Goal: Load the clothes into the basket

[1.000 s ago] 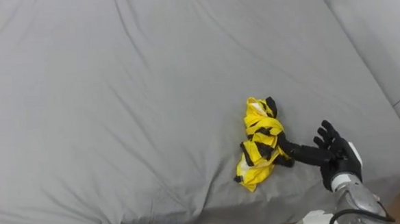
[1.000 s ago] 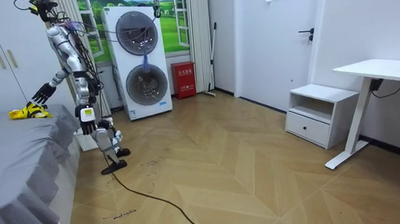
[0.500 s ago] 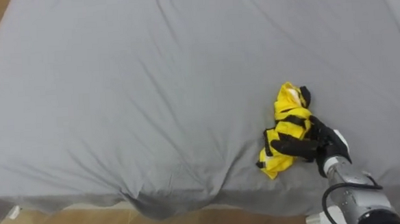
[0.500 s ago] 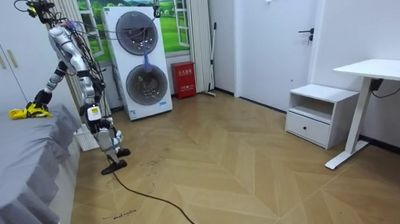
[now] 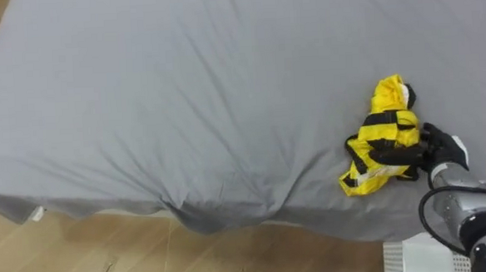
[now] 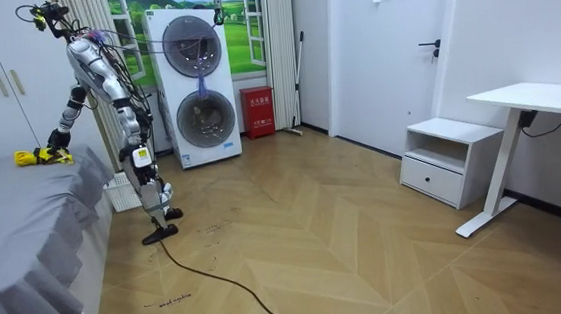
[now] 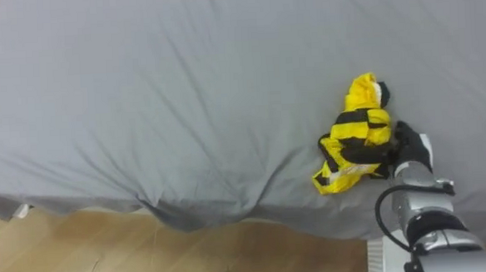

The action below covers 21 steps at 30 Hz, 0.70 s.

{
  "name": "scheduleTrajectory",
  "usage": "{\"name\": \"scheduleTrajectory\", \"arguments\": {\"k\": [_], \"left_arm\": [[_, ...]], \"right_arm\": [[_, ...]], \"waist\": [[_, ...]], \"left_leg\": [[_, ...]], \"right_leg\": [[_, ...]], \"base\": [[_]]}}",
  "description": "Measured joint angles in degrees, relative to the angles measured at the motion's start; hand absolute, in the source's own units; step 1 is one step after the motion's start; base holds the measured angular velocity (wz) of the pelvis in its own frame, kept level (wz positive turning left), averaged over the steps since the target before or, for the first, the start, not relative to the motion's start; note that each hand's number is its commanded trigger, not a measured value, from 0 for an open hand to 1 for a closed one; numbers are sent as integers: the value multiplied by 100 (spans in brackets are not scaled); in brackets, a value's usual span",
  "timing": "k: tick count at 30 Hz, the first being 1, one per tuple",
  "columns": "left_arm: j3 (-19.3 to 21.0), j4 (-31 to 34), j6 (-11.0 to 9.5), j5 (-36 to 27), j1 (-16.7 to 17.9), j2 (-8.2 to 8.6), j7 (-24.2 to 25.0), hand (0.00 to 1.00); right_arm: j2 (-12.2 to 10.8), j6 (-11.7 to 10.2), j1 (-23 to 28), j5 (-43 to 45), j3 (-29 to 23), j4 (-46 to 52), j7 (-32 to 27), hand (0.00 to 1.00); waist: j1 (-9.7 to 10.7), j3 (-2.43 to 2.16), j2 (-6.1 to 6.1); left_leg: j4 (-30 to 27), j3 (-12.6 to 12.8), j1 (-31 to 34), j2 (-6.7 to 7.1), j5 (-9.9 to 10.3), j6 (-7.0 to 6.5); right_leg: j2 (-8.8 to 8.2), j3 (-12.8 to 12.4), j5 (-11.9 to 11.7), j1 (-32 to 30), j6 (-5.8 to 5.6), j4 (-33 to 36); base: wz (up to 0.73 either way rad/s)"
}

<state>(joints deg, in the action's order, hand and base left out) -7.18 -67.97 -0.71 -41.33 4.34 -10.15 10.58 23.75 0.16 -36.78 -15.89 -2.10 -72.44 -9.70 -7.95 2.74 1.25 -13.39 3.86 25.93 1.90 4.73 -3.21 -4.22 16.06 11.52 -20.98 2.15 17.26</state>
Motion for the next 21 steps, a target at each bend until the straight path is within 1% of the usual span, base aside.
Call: {"name": "scheduleTrajectory", "arguments": {"k": [1, 5, 6, 10, 12, 16, 19, 21], "left_arm": [[-14, 0, 3, -30, -5, 0, 0, 0], [-122, -1, 36, -80, -68, -36, 0, 0], [-143, -1, 40, -80, -81, -36, 0, 0], [-202, -4, 48, -79, -129, -48, 12, 0], [-214, -22, 48, -79, -152, -48, 8, 0], [-250, -58, 37, -89, -174, -57, 2, 0], [-243, -74, 36, -88, -172, -69, 2, 0], [-242, -75, 39, -86, -144, -96, 4, 0]], "right_arm": [[24, 0, -46, 5, -30, -38, -30, 100], [124, 2, -139, 62, -62, -112, -257, 100], [154, 2, -140, 69, -180, -113, -268, 100], [217, 55, -156, -37, -272, -113, -254, 100], [236, 68, -156, -177, -270, -113, -193, 100], [254, 80, -152, -366, -269, -113, -122, 100], [255, 121, -152, -581, -374, -103, -67, 100], [255, 124, -138, -644, -381, -8, -5, 100]], "waist": [[0, 7, 12], [-2, 10, 36], [-2, 13, 55], [-32, 7, 70], [-33, 7, 70], [-14, 9, 65], [57, 9, 65], [162, 9, 64]], "left_leg": [[-1, -1, 31, 2, -5, -2], [8, 7, 161, 4, -18, -2], [9, 15, 176, 5, -18, -2], [36, 74, 184, 4, -19, -3], [43, 98, 164, 5, -20, -4], [100, 206, 119, 3, -24, -10], [124, 208, 69, 5, -25, -11], [125, 227, -9, 4, -25, -12]], "right_leg": [[-3, -3, 0, -38, 0, 19], [-5, -17, -1, -199, 1, 68], [-7, -17, -1, -216, 1, 67], [-32, -85, 0, -321, 1, 183], [-41, -174, 1, -364, 1, 248], [-58, -212, 3, -385, -4, 255], [-64, -211, 4, -351, -4, 258], [-65, -215, 4, -276, -4, 256]], "base": [[0], [0], [0], [-7], [-13], [-12], [-2], [0]]}}
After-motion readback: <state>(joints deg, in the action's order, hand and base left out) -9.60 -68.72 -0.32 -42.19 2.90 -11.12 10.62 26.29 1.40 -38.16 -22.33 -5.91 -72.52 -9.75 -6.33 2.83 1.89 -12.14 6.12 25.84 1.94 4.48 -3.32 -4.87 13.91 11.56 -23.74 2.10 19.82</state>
